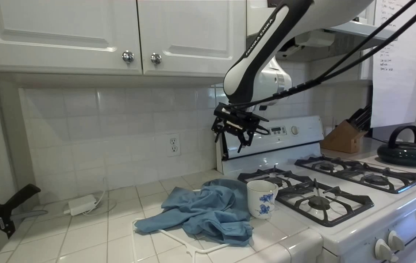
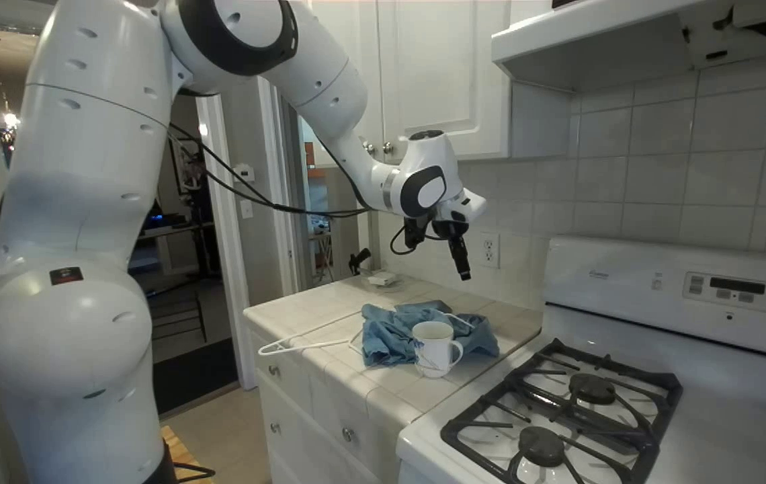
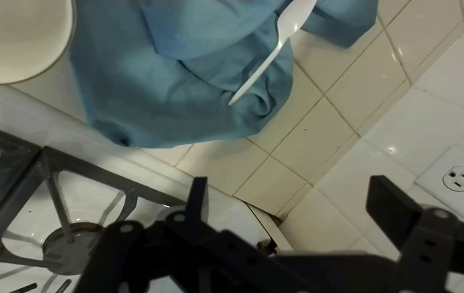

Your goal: Put the white spoon in the mug.

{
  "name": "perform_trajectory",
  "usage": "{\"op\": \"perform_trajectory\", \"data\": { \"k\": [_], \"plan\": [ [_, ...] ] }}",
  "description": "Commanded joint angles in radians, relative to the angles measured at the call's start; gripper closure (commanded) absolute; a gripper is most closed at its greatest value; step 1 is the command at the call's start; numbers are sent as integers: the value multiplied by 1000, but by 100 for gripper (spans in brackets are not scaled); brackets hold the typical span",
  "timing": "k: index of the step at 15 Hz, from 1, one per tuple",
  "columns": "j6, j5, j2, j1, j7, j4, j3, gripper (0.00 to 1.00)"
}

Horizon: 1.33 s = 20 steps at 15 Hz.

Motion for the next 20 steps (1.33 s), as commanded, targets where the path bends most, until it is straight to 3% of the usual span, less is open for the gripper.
{"op": "perform_trajectory", "data": {
  "k": [1, 9, 20],
  "plan": [
    [-62, 97, 83, 1, -48, 138, 2, 0],
    [-227, 183, 170, -2, -53, 283, 4, 0],
    [-210, 159, 218, 39, -35, 259, -12, 0]
  ]
}}
